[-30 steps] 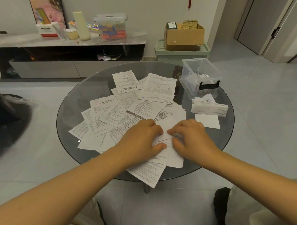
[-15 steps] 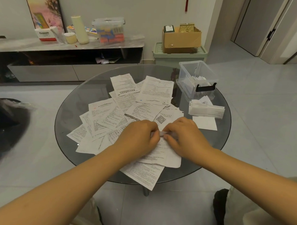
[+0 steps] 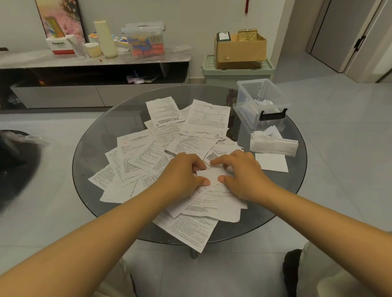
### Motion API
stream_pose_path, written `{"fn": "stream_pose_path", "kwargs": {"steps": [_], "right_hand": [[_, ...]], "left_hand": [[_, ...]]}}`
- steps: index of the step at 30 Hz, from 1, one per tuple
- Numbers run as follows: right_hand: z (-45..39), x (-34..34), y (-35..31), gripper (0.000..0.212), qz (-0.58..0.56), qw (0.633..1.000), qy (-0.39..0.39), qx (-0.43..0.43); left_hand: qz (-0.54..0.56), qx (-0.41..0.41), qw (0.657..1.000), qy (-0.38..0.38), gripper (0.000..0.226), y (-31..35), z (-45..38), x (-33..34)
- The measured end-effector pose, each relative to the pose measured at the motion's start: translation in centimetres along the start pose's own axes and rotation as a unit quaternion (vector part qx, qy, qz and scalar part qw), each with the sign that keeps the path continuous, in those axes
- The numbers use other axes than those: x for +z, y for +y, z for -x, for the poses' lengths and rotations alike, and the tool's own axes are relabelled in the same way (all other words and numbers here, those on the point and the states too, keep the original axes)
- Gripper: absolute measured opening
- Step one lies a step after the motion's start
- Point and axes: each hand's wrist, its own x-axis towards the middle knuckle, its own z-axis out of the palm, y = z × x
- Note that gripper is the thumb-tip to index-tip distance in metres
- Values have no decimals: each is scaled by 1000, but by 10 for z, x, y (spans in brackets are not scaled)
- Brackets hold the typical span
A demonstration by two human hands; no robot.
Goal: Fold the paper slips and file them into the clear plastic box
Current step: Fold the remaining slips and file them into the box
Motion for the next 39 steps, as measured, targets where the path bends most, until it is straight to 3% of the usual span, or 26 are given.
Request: {"fn": "stream_pose_path", "kwargs": {"steps": [8, 13, 17, 25, 31, 36, 39], "right_hand": [[5, -3, -3, 31, 36, 999, 10, -13], [14, -11, 0, 7, -73, 996, 42, -10], [16, -19, 7, 9, -156, 985, 75, 16], [27, -37, 30, 20, -215, 967, 120, 69], [23, -46, 61, 9, -118, 972, 174, 106], [16, -42, 77, 17, 15, 985, 131, 116], [17, -42, 76, 18, 101, 977, 144, 116]], "left_hand": [[10, 0, 1000, -9, 30, 6, 0, -4], [73, 2, 997, 17, 31, 12, 2, 4], [152, -3, 988, 39, 29, 21, -1, 5], [225, -10, 974, 37, 32, 45, -10, 19], [169, 38, 984, 37, 22, 54, -13, 26], [126, 64, 989, 46, 7, 59, -13, 31], [110, 67, 991, 39, 6, 58, -12, 34]]}}
